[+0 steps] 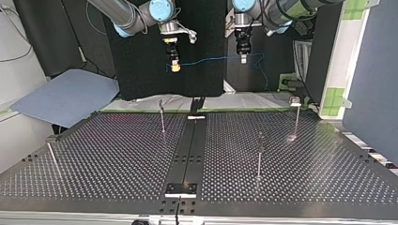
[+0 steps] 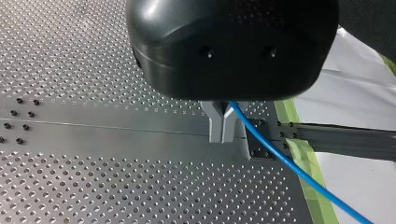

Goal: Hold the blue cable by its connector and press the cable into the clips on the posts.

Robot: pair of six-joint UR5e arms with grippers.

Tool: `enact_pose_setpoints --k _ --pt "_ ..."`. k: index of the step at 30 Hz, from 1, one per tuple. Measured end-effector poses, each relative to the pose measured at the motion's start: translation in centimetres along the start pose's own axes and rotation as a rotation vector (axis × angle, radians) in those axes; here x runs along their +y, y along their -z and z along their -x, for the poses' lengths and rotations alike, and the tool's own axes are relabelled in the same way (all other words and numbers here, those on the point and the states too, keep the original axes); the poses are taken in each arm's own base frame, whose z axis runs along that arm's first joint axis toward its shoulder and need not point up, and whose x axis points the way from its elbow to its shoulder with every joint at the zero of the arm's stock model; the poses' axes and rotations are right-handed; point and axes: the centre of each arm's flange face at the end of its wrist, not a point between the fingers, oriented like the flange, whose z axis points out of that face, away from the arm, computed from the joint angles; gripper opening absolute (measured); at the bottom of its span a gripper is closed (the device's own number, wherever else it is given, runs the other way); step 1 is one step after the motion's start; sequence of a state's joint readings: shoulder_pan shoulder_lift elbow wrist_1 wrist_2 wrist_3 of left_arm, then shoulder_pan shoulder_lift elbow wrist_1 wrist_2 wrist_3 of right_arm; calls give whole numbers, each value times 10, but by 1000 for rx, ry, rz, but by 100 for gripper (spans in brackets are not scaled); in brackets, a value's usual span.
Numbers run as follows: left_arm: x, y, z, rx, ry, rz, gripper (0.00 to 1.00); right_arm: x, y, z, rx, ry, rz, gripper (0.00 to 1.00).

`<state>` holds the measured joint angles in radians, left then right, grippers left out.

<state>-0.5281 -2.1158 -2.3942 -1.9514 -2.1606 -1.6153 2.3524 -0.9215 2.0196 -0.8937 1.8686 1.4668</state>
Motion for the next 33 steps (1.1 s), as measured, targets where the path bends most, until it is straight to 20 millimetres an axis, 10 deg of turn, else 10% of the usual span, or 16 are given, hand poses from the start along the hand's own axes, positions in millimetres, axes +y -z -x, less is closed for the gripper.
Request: enact_pose_setpoints --k 8,33 --pt "-1 6 11 -1 -31 6 0 -5 -7 -18 28 -13 -1 0" --pt "41 -11 88 -2 -19 174 0 -17 -30 -166 210 -122 -115 0"
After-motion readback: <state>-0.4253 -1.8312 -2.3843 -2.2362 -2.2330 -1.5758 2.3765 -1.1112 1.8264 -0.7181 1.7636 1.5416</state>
